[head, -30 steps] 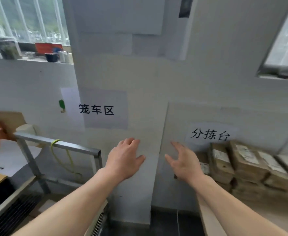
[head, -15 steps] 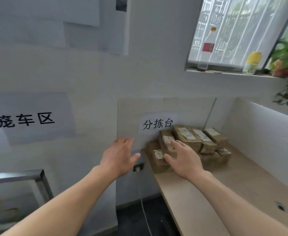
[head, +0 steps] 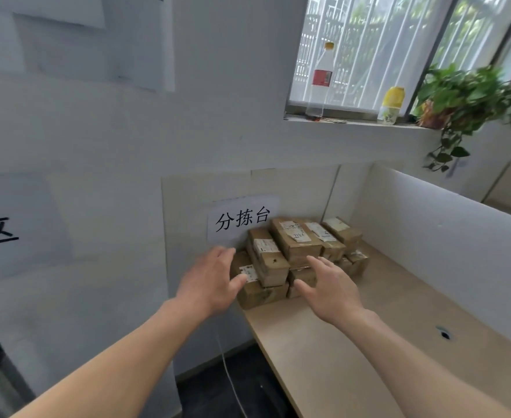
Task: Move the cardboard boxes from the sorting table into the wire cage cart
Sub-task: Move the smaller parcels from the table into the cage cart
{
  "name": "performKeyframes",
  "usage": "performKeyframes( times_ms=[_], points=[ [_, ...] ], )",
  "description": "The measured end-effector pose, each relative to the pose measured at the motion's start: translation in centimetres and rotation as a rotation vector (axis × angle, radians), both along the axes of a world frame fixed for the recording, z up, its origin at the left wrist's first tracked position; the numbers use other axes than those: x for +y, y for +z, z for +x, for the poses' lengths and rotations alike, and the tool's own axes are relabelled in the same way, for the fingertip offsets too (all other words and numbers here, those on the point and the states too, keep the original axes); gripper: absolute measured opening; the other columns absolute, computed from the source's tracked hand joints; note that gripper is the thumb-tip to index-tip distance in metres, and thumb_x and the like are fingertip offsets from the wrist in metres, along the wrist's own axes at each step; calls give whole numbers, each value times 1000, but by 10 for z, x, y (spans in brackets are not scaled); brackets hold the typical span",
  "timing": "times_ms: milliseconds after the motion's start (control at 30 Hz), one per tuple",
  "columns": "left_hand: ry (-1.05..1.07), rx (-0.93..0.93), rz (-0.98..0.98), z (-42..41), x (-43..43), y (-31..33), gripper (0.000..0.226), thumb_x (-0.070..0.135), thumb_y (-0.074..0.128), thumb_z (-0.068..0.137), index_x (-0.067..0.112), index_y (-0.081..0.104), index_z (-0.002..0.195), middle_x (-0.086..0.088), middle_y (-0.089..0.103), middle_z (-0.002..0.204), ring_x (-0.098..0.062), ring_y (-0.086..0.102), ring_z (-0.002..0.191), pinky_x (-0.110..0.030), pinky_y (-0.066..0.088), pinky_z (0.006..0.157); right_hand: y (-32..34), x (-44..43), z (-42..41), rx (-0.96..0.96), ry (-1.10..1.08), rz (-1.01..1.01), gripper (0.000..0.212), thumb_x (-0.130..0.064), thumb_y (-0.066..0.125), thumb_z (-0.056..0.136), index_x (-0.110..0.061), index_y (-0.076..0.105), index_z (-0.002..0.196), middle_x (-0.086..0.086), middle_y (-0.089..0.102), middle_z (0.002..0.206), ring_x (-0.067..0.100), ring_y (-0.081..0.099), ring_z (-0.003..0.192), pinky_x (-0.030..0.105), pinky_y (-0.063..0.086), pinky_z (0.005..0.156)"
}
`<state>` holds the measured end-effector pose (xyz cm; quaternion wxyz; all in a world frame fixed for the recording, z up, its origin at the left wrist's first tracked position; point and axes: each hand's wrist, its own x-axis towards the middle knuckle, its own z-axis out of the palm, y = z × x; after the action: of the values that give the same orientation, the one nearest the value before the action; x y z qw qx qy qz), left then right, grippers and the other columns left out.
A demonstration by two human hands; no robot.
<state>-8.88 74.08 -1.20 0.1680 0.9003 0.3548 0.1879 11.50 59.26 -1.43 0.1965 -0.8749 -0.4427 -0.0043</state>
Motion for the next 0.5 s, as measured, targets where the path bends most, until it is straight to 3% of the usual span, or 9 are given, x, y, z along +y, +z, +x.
performKeyframes(
  times_ms=[500],
  points=[
    [58, 61, -140, 136, 59, -39, 66, 52, 53, 97, 19, 37, 152, 1, 43, 153, -19, 44, 137, -34, 40, 107, -54, 60, 152, 241, -195, 18, 73, -59, 54, 91, -22, 41, 153, -2, 49, 152, 19, 45, 139, 37, 42, 105]
  ],
)
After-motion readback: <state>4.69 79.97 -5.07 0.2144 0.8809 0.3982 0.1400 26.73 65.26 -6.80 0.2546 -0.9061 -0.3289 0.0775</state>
